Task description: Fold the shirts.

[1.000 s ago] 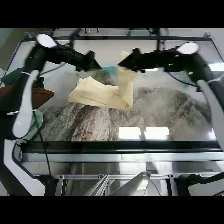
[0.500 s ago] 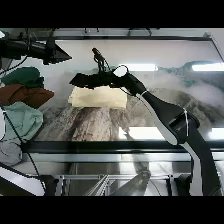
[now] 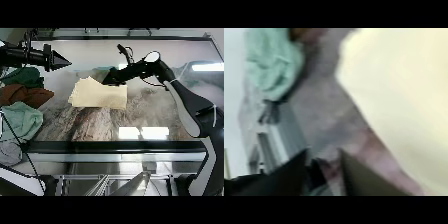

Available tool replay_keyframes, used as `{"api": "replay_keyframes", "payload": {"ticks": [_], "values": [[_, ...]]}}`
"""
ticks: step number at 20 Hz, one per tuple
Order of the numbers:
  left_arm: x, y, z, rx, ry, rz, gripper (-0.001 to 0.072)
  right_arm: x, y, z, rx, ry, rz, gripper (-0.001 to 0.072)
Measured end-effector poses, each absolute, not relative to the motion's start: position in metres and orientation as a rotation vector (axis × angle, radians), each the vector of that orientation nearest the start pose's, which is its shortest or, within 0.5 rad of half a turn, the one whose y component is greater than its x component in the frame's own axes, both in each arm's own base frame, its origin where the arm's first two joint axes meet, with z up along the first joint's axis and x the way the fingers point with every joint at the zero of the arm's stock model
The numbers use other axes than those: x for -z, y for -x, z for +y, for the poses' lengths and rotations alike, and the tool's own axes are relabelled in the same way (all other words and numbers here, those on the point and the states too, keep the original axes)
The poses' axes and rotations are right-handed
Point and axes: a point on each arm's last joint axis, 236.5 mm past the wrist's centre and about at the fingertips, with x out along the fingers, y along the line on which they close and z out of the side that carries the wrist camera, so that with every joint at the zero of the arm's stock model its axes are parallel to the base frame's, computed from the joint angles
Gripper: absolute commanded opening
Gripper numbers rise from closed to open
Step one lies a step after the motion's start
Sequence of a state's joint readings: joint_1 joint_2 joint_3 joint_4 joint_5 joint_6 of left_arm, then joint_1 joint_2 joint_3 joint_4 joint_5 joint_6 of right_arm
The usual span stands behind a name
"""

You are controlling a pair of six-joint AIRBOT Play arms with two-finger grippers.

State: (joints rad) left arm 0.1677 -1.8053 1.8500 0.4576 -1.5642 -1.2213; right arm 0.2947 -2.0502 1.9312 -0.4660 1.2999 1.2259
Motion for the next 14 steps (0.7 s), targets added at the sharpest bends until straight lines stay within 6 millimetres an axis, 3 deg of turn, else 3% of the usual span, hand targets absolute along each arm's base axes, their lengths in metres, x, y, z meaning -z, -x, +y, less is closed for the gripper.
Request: {"api": "replay_keyframes", "payload": {"ticks": [3,4,7,10,14], "values": [[-0.128,-0.479,-0.136,0.951,0.648,1.084,0.0023,0.011,-0.474,0.300,-0.878,-0.523,1.362,0.0611],[-0.128,-0.478,-0.137,0.958,0.643,1.085,0.0023,0.026,-0.477,0.285,-0.807,-0.519,1.401,0.0668],[-0.128,-0.475,-0.144,0.981,0.622,1.086,0.0023,0.066,-0.491,0.257,-0.651,-0.524,1.446,0.0676],[-0.128,-0.471,-0.154,1.009,0.598,1.086,0.0023,0.092,-0.500,0.252,-0.586,-0.585,1.465,0.0675],[-0.128,-0.468,-0.161,1.033,0.578,1.086,0.0023,0.106,-0.500,0.271,-0.628,-0.713,1.484,0.0671]]}}
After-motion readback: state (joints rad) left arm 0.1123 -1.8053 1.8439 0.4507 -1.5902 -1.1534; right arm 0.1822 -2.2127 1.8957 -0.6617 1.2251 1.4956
